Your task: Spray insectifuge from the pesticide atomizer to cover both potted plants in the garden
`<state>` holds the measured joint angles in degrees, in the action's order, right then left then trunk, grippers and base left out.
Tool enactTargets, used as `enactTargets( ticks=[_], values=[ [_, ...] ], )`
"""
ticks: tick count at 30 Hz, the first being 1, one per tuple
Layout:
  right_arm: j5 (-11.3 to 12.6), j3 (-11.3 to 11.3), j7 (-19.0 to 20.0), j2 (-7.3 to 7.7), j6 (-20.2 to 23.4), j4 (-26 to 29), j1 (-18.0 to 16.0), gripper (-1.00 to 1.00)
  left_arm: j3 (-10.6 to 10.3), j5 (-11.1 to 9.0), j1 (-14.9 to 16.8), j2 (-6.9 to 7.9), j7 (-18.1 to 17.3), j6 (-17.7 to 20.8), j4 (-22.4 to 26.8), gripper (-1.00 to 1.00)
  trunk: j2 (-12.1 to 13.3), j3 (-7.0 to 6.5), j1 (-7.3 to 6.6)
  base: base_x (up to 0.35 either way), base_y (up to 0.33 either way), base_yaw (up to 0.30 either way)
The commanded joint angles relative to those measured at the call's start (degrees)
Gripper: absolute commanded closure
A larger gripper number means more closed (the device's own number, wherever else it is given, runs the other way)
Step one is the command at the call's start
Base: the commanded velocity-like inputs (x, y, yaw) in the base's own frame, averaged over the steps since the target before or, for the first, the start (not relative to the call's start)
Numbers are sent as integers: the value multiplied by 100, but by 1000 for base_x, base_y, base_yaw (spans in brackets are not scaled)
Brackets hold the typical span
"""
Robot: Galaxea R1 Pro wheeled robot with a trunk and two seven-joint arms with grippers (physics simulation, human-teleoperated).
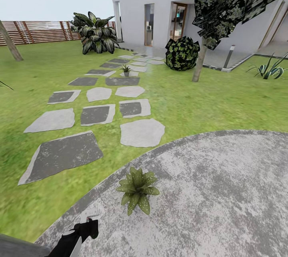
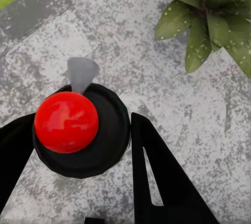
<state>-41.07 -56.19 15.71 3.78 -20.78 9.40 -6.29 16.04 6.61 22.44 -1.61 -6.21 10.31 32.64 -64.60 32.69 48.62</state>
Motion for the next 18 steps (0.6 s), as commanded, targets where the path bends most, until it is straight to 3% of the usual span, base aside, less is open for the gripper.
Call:
enactTargets(
  ticks=[1, 18],
  values=[
    [-24, -49, 37, 0, -14, 0, -3, -100, 48, 60, 1, -8, -49, 33, 14, 100, -3, 5, 0, 0, 0, 0],
    [-24, -50, 37, 0, -14, 0, -3, -100, 49, 59, -2, -6, -55, 41, 14, 100, -3, 5, 0, 0, 0, 0]
  ],
)
